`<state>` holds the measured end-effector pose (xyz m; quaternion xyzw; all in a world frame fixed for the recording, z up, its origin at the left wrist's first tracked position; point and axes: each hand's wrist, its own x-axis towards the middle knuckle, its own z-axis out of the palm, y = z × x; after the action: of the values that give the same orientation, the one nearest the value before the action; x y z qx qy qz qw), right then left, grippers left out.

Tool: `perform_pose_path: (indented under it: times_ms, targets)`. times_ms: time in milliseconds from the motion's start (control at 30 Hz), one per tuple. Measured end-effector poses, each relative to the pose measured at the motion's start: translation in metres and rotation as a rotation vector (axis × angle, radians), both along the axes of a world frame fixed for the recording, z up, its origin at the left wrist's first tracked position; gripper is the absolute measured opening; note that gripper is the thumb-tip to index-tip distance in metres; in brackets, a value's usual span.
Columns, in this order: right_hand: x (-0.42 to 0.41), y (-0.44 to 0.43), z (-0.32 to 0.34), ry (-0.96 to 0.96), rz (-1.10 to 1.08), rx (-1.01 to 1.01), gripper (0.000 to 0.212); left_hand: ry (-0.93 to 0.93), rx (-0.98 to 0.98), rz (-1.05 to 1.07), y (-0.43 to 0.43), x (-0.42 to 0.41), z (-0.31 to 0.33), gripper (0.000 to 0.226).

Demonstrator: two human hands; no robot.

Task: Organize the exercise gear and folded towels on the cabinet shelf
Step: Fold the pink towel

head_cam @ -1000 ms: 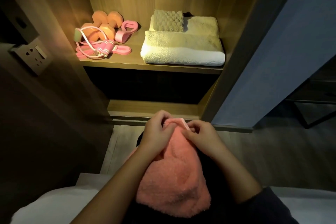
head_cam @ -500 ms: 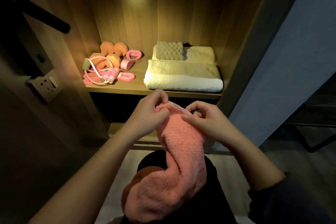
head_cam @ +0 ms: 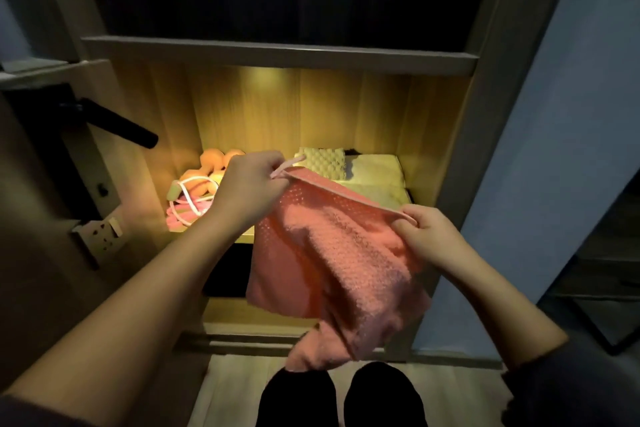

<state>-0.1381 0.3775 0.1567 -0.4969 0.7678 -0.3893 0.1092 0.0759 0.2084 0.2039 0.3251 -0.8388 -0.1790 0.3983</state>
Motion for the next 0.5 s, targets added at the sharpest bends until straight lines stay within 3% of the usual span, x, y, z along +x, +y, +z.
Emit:
perform_pose_path:
  times_ms: [133, 233, 400, 500]
  targets:
    - [-0.014, -0.001, 0.022, 0.158, -0.158, -0.054, 0.030, 0.048, 0.074, 0.042, -0.011, -0.003, 0.014, 0.012]
    - [-0.023, 0.001, 0.035, 0.251, -0.239, 0.011, 0.015, 0.039, 0.079, 0.000, -0.014, -0.005, 0.012, 0.020]
    - [-0.001, -0.016, 0.044, 0.263, -0.009, 0.035, 0.014, 0.036, -0.019, -0.170, 0.006, -0.030, 0.022, 0.033]
    - [-0.007, -0.014, 0.040, 0.294, -0.063, 0.068, 0.015, 0.100, -0.102, -0.049, -0.006, -0.025, 0.027, 0.023]
